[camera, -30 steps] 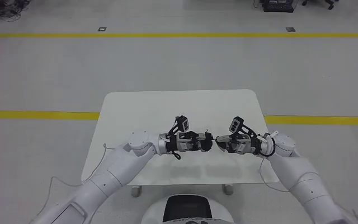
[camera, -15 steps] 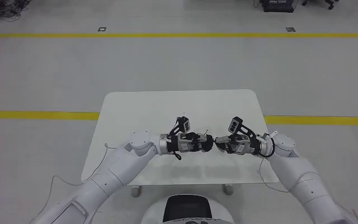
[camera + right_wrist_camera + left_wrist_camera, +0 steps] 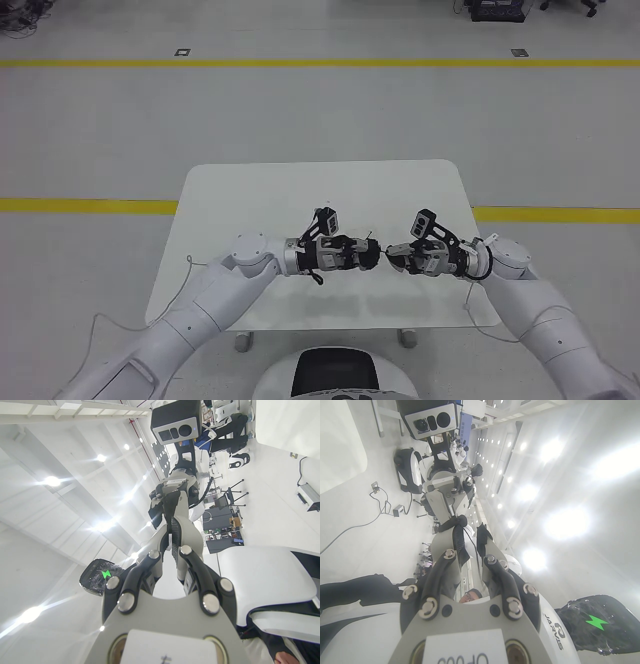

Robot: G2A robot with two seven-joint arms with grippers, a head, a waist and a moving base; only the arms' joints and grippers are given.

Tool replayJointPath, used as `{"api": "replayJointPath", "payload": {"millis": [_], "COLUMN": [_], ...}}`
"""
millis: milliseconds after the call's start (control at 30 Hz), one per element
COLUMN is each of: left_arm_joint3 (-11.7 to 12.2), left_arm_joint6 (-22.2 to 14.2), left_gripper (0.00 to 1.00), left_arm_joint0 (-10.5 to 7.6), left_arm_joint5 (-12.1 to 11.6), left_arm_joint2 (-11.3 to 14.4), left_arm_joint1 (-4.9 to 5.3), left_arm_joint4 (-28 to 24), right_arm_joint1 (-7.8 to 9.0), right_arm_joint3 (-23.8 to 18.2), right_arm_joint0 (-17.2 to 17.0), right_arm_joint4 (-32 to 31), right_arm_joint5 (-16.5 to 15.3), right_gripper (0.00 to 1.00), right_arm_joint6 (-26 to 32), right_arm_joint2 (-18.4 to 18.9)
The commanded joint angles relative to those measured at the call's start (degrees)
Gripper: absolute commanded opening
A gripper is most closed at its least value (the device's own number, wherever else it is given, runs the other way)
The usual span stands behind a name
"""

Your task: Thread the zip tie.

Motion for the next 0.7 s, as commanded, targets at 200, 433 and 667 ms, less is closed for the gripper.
{"api": "replayJointPath", "payload": {"millis": [200,433,667], "left_arm_joint3": [0.28,0.41,0.34], "left_arm_joint6": [-0.25,-0.32,-0.42], "left_gripper": [0.13,0.14,0.1], "left_arm_joint0": [-0.17,-0.25,-0.25], "left_arm_joint5": [0.28,0.6,0.88], "left_arm_joint2": [0.33,0.47,0.64], "left_arm_joint1": [-0.22,-0.34,-0.44], "left_arm_joint4": [0.23,0.49,0.87], "right_arm_joint1": [-0.03,-0.01,0.07], "right_arm_joint3": [-0.44,-0.37,-0.47], "right_arm_joint0": [0.13,0.33,0.47], "right_arm_joint4": [0.37,1.01,1.42], "right_arm_joint5": [-0.35,-0.81,-1.21], "right_gripper": [0.0,0.0,0.0], "right_arm_joint6": [0.0,0.0,0.0], "right_arm_joint2": [-0.98,-1.63,-1.92]}}
